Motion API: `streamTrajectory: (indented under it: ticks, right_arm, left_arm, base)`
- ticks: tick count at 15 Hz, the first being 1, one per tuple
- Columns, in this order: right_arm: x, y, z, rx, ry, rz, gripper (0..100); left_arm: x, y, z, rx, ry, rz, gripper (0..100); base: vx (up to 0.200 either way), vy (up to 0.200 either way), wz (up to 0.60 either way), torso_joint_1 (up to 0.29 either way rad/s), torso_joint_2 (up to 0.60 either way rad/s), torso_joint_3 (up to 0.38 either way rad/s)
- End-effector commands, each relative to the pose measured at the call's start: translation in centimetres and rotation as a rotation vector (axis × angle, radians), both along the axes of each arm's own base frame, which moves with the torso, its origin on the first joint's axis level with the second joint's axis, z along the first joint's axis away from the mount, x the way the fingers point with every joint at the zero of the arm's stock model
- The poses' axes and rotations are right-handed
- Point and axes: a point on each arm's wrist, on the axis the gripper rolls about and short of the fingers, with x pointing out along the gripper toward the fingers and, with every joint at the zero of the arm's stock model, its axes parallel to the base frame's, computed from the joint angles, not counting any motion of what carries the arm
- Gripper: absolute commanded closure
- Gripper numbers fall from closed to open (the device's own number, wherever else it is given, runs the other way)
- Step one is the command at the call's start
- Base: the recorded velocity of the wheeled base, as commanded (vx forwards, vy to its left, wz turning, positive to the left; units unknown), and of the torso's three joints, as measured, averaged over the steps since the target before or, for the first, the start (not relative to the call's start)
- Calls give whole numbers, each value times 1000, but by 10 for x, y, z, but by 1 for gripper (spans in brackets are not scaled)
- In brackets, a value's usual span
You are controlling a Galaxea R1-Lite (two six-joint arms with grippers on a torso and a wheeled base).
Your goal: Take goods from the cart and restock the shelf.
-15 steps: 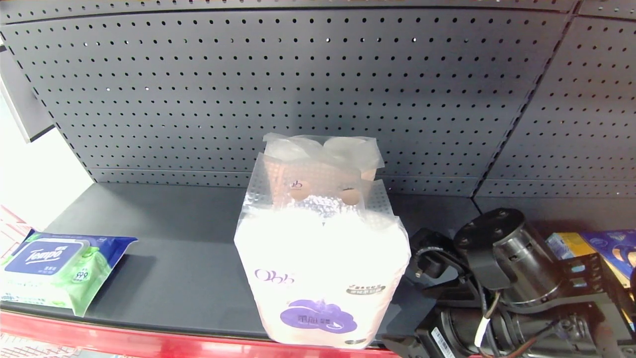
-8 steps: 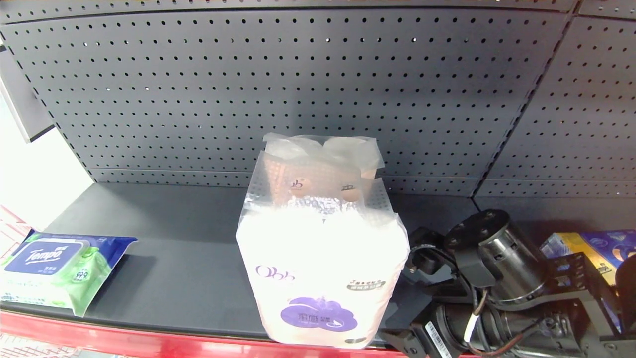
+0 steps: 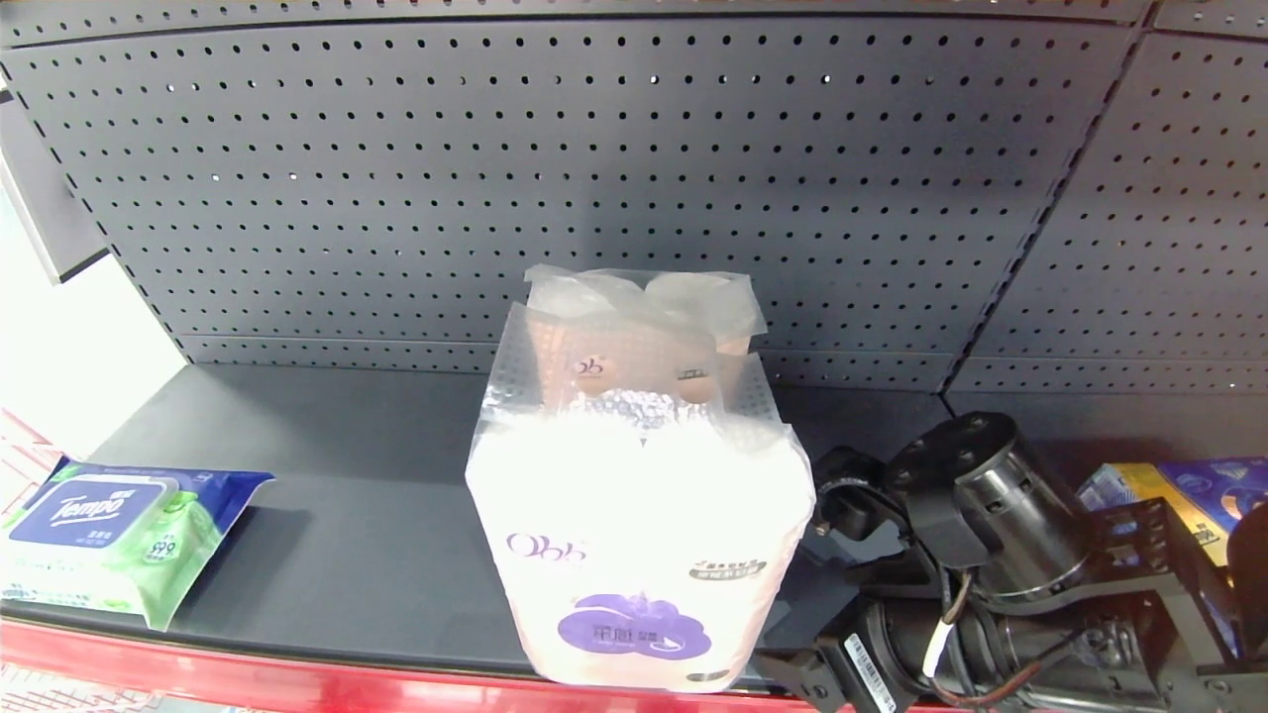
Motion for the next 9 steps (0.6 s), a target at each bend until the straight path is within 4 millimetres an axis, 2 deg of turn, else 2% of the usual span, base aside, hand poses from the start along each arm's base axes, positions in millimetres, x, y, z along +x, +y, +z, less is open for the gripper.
streamTrajectory:
  ticks: [1, 9]
  right_arm:
    - [-1, 1, 0, 2, -1, 4, 0]
    - [-1, 5, -2, -5, 7, 14, 0]
  left_arm:
    - [0, 0, 0, 0, 1, 0, 0]
    - [0, 0, 0, 0, 1, 0, 0]
  base:
    - [0, 0, 0, 0, 0, 0]
    - [0, 0, 0, 0, 0, 0]
